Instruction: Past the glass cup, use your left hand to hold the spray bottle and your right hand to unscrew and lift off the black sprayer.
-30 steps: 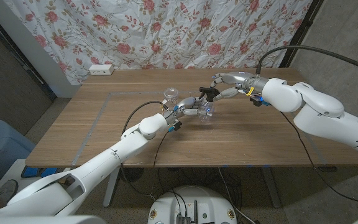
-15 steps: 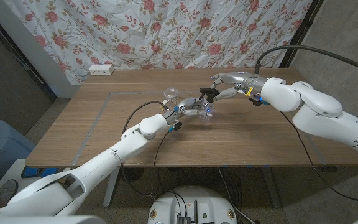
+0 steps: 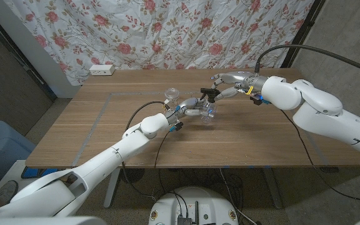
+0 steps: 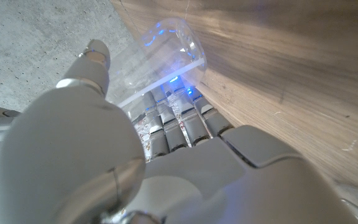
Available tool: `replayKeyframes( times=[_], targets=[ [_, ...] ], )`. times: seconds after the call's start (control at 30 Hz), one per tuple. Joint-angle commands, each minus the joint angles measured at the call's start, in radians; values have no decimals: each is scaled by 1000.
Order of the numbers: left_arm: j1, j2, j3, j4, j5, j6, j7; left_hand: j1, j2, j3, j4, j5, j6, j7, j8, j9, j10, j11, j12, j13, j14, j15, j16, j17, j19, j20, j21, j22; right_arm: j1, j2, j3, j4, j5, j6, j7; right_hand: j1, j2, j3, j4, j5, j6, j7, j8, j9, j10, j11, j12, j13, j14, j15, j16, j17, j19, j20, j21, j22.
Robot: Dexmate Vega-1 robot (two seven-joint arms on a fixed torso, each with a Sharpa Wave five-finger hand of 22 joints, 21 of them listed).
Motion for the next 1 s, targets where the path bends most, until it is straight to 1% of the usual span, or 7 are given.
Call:
replayKeyframes(
  times=[0.03, 0.2, 0.37, 0.53, 1.0],
  targets=[
    [-10, -3, 6, 10, -4, 4, -17, 37, 129, 6, 5, 1, 27, -18, 64, 2, 47, -39, 1, 5, 7, -140, 0, 0, 7, -40, -3, 4, 20, 11, -4, 15, 24, 14, 24, 20, 6, 10, -2, 3, 15, -1, 7, 2, 1, -15, 7, 4, 0, -9, 5, 5, 1, -10, 2, 3],
    [-9, -3, 6, 9, -5, 4, -17, 34, 130, 6, 5, 1, 27, -18, 65, 1, 47, -38, 0, 6, 8, -138, -1, 0, 6, -39, -3, 4, 22, 12, -1, 18, 40, 12, 28, 32, 14, 14, -3, 4, 21, -2, 9, 1, 0, -21, 6, 4, -3, -13, 5, 6, -2, -15, 1, 3],
    [-8, -2, 6, 7, -5, 4, -16, 35, 130, 6, 4, 1, 25, -19, 65, 0, 48, -37, -1, 7, 8, -140, -1, 1, 6, -40, -3, 4, 26, 9, 3, 23, 61, 15, 34, 56, 30, 24, -5, 7, 34, -2, 11, -1, -2, -26, 5, 4, -6, -22, 6, 8, -8, -22, 0, 3],
    [-7, -2, 6, 5, -4, 5, -14, 33, 131, 6, 5, 1, 25, -18, 66, -1, 49, -38, -2, 8, 9, -139, -1, 1, 6, -39, -3, 4, 24, 6, 17, 37, 102, 26, 31, 72, 40, 29, -6, 9, 43, -2, 13, -2, -3, -29, 4, 4, -9, -27, 7, 10, -10, -26, 0, 3],
    [-13, -6, 9, 9, -2, 11, -15, 32, 131, 5, 3, 1, 25, -19, 69, -6, 52, -38, -5, 10, 11, -140, -3, 0, 6, -40, -4, 4, 30, -9, 28, 67, 170, 58, 24, 104, 60, 37, -5, 12, 83, -2, 29, 3, 1, -40, 6, 4, -13, -35, 10, 14, -14, -34, 1, 3]
  ],
)
